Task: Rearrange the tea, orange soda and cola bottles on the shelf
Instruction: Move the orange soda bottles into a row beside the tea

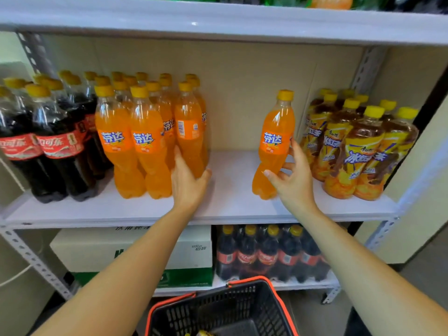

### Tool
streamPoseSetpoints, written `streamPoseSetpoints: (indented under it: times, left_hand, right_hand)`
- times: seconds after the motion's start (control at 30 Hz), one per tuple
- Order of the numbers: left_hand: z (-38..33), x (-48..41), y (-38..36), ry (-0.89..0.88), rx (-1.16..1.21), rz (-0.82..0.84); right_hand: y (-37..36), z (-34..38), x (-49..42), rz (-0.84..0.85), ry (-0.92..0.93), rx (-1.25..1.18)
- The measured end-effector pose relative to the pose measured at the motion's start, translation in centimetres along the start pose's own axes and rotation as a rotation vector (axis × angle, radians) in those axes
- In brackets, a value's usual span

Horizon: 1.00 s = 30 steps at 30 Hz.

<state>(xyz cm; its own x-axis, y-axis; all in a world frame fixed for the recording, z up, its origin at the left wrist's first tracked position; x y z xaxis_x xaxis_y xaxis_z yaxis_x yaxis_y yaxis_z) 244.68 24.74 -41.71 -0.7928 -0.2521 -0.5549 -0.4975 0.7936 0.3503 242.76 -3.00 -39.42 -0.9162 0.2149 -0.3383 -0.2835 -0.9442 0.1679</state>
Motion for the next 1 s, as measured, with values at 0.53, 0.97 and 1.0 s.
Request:
streamPoseSetpoints:
  times: [0.53,0.97,1.0]
  left_hand:
    - [2.1,-1.4,-1.0,0.048,-0.074,0.053]
    - [-0.4,-0.9,-5.4,-0.084,0.214,0.487]
    - [-0.5,-0.9,-5.4,-0.089,0.223,0.488]
  right_hand:
    - [0.0,-7.9,-8.6,-0.13,-0.26,0.207]
    - [0.0,-11.1,-18.3,-0.169,-0.261,0.435]
    - [0.0,-11.2,-18.6,-0.165,-0.272,0.45]
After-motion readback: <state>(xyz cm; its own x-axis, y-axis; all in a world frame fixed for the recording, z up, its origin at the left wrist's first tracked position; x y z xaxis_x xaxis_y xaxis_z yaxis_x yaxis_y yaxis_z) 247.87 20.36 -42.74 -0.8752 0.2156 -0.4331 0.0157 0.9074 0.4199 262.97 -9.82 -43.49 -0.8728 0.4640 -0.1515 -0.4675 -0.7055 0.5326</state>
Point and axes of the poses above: each hand's wrist, its own x-axis away from the middle knuckle, its own y-axis out of the back of the hand, z = x × y, the point moved 9 cm from there along -x, towards the middle knuckle, and after that the axes turned 10 degrees about -y, right-handed, at the moved point
